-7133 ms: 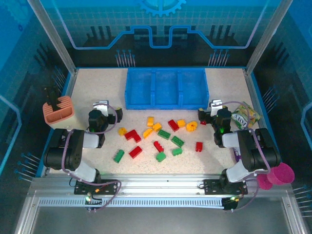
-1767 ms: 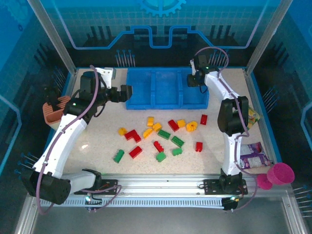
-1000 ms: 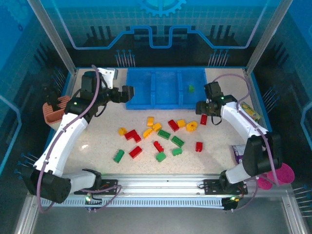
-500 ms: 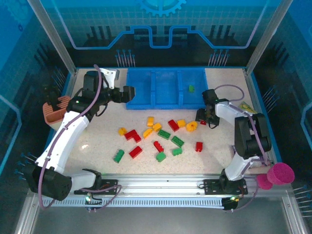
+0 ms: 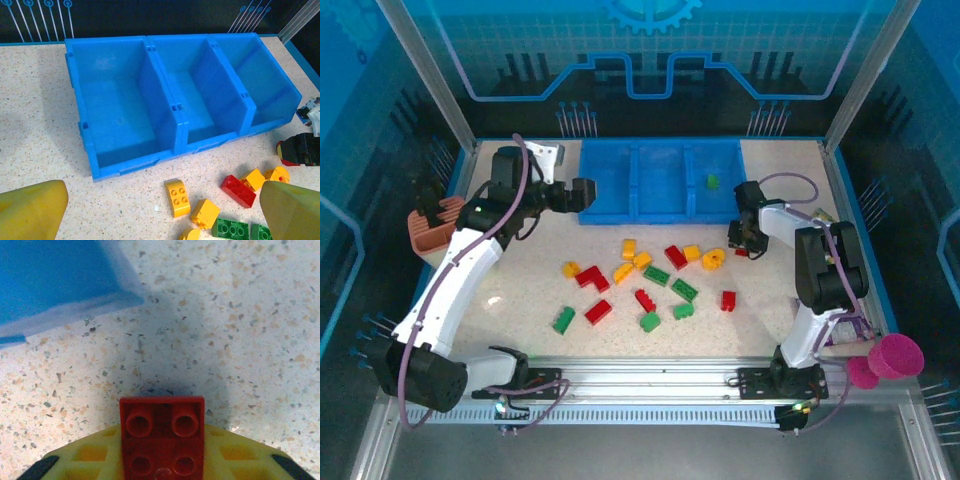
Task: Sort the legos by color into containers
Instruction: Pick up the lego from the middle-right of the table, then place the lego in the container.
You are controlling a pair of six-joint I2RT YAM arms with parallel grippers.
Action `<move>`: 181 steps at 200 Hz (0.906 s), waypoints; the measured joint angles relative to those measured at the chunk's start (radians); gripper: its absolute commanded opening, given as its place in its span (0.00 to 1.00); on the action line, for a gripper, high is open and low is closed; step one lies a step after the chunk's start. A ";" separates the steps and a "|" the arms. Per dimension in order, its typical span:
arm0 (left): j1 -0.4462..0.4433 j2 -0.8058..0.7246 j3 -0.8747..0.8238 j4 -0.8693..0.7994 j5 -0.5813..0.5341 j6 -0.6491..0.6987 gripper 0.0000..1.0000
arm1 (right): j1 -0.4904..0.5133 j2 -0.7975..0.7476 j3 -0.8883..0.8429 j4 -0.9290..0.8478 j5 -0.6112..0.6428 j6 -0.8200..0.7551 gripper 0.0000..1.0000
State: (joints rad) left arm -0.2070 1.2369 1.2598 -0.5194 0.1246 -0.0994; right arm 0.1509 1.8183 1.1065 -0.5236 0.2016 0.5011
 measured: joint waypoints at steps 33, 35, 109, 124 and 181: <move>0.000 0.000 0.000 0.000 0.000 0.000 0.99 | 0.008 -0.022 -0.013 -0.006 -0.004 -0.027 0.26; 0.000 0.000 0.000 0.000 -0.001 0.001 0.99 | 0.012 -0.030 -0.016 -0.010 -0.005 -0.032 0.26; 0.000 0.000 0.005 -0.011 -0.007 0.004 0.99 | 0.163 -0.229 0.247 -0.142 -0.013 -0.216 0.27; 0.000 0.000 0.006 -0.014 -0.008 0.004 0.99 | 0.190 -0.192 0.364 -0.139 -0.026 -0.256 0.27; 0.000 0.000 0.006 -0.026 -0.016 0.004 1.00 | 0.249 0.152 0.762 -0.116 -0.072 -0.373 0.27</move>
State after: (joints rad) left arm -0.2070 1.2369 1.2655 -0.5449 0.1089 -0.0952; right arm 0.4000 1.9705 1.8683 -0.6395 0.1295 0.1276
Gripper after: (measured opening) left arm 0.993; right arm 0.312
